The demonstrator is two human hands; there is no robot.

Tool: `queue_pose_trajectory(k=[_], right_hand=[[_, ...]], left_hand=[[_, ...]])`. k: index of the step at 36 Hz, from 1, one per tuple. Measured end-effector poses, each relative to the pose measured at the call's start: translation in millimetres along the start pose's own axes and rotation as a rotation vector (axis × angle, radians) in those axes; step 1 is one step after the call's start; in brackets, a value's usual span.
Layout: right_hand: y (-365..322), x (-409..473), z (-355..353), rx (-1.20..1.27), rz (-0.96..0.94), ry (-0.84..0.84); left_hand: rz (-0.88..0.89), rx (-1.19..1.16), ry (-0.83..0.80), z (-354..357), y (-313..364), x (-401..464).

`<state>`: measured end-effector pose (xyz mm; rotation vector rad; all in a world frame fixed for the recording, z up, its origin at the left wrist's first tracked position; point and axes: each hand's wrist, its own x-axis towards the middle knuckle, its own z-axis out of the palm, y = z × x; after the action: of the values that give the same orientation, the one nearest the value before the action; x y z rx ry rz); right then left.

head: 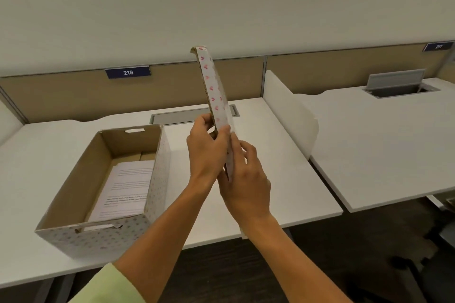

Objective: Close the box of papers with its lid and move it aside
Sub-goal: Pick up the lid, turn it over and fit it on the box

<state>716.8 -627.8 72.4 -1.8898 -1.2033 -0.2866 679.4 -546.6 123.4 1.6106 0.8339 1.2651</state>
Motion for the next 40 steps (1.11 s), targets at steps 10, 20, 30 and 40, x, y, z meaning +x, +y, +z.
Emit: queue_pose_trajectory(k=[10,20,30,40], right_hand=[[-6,20,31,0.361,0.111,-0.331],[-1,69,53,0.334,0.35,-0.176],[-25,88,70,0.537,0.476,-0.184],[-70,62,107,0.621,0.452,-0.233]], left_hand=[[-0.092,-0.168,-0.094,-77,8,38],[-0.069,-0.261,-0.177,-159,7,66],[-0.118,-0.414,-0.196,-222,-6,88],[-0.115,-0.273,-0.082,-284,-32,116]])
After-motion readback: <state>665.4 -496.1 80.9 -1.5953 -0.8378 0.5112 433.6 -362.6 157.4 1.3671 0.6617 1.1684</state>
